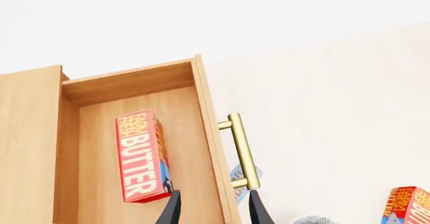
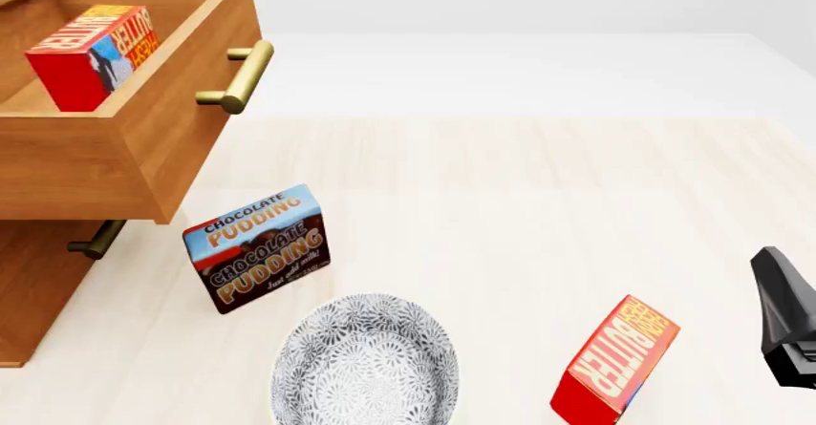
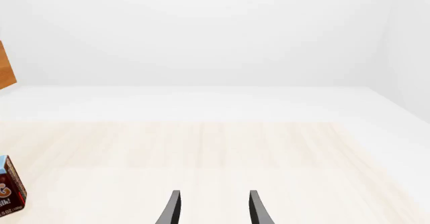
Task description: Put the butter at the front in the top drawer of the cabinet and close it.
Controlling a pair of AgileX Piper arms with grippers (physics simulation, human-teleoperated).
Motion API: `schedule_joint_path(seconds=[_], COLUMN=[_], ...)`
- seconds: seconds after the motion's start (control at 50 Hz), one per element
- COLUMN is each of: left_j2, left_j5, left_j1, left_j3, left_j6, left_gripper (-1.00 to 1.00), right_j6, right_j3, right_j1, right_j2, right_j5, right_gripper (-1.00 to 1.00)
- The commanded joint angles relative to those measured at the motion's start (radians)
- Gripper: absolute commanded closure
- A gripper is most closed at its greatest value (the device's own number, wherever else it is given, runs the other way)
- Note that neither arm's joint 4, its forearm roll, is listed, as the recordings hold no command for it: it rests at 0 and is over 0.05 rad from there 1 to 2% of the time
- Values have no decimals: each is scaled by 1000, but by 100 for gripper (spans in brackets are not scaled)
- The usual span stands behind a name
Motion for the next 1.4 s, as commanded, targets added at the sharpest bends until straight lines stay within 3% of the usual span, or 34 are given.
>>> schedule_joint_path(seconds=[0.02,0.36,0.66,1.02,1.4], left_j2=[50,135,296,500,607], left_j5=[-22,-16,-104,-128,-241], left_j1=[-72,-161,-292,-389,-417], left_j3=[-59,-173,-217,-359,-287], left_j6=[0,4,-66,-114,-176], left_gripper=[-100,-100,-100,-100,-100], right_j6=[0,0,0,0,0], right_j3=[1,1,1,1,1], right_j1=[0,0,0,0,0], right_j2=[0,0,0,0,0], right_j5=[-1,-1,-1,-1,-1], right_gripper=[-100,-100,-100,-100,-100])
